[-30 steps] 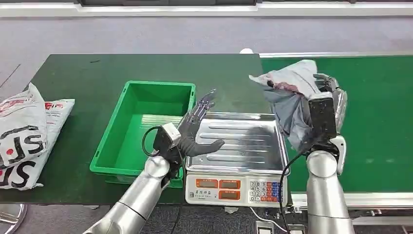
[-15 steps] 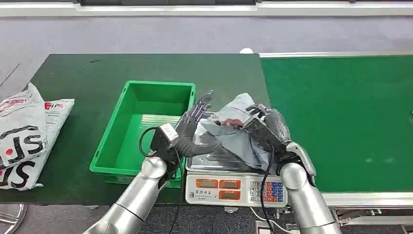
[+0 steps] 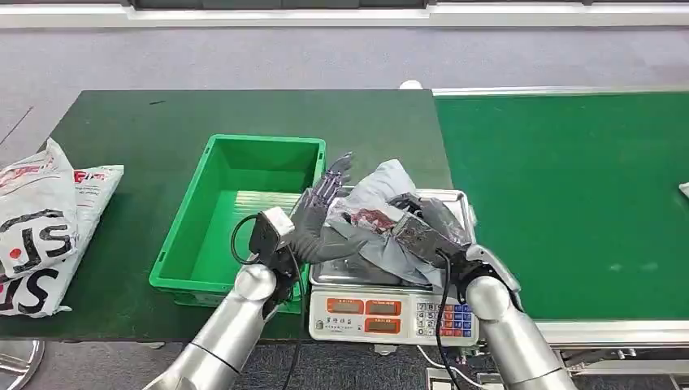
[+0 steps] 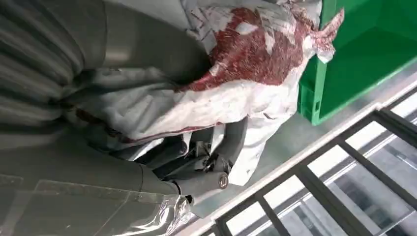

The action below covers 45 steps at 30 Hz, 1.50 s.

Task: Moved the parcel from conveyor to table for the left to box.

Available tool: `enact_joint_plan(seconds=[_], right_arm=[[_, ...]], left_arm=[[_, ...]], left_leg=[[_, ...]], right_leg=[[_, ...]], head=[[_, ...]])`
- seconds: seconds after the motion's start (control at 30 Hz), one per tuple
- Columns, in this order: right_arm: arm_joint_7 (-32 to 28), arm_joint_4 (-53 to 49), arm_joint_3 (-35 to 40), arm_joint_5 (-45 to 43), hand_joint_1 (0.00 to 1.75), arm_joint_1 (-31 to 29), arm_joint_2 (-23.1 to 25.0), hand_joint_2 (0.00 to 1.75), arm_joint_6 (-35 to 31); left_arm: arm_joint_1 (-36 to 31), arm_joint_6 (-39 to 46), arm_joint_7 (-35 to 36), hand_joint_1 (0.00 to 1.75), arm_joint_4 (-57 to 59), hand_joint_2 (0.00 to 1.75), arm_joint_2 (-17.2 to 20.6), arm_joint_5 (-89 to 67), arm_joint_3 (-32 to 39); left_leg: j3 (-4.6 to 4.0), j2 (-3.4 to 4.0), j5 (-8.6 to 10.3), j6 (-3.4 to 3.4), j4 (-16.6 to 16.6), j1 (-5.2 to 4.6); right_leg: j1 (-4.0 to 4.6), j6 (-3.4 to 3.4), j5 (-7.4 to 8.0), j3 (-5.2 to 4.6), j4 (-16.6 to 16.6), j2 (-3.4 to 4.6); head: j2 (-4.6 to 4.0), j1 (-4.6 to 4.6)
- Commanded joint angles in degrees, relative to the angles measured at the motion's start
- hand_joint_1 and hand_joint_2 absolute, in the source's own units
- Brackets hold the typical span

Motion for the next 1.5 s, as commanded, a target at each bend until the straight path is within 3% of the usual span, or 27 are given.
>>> enact_joint_plan(seconds=[0.03,0.2,0.73,0.9,1.1,1.27,1.5], right_arm=[[-1.26,-2.9,-0.75,-3.3,0.0,0.9,-1.4,1.75,-6.16],[-2.82,-9.24,-4.14,-4.71,0.0,3.56,-0.17,1.75,-7.91],[-3.49,-7.75,-5.02,-4.25,0.0,0.87,2.06,1.75,-8.44],[-12.2,-17.9,-12.78,-14.23,0.0,4.91,4.48,1.75,-14.67],[-21.46,-28.99,-20.55,-25.36,0.0,10.89,6.94,1.75,-15.91],[-22.36,-27.99,-20.51,-26.86,0.0,8.69,7.2,1.75,-16.67],[-22.4,-27.67,-20.58,-27.0,0.0,8.6,7.16,1.75,-16.74]], left_arm=[[0.28,0.63,0.44,0.0,0.51,1.75,2.22,0.32,-1.05],[0.25,0.7,-0.23,0.0,1.03,1.75,2.1,0.44,-1.12],[-0.82,0.41,-0.38,0.0,1.14,1.75,2.03,0.03,-0.61],[-1.6,2.33,0.15,0.0,3.78,1.75,0.69,-1.82,-0.55],[-4.25,7.21,-4.18,0.0,11.46,1.75,-1.94,-7.6,-3.87],[-6.73,7.46,-5.07,0.0,17.12,1.75,-4.1,-7.95,-5.38],[-6.87,7.38,-5.07,0.0,17.33,1.75,-3.88,-7.93,-5.41]], left_leg=[[0.19,0.1,-0.03,-0.03,-0.1,0.03],[0.08,0.02,-0.03,-0.02,-0.04,-0.01],[0.15,0.2,-0.05,-0.04,-0.05,0.05],[0.03,0.05,-0.02,-0.02,0.0,0.01],[0.02,-0.19,-0.01,-0.01,0.0,0.0],[0.03,-0.09,-0.05,0.02,0.0,-0.03],[0.15,0.07,-0.06,0.0,-0.06,0.01]], right_leg=[[0.05,-0.07,0.0,0.19,-0.13,0.04],[0.0,-0.05,-0.03,0.06,-0.04,-0.01],[0.06,-0.09,0.02,0.12,-0.09,0.13],[0.02,-0.05,-0.01,0.03,-0.01,0.01],[0.01,-0.04,-0.07,0.05,-0.02,-0.22],[-0.01,-0.04,-0.04,0.03,-0.04,-0.12],[0.03,-0.07,0.02,0.12,-0.13,0.02]], head=[[0.0,-0.02],[0.0,-0.02],[0.0,-0.02],[0.0,-0.02],[0.0,-0.02],[0.0,-0.02],[0.0,0.0]])
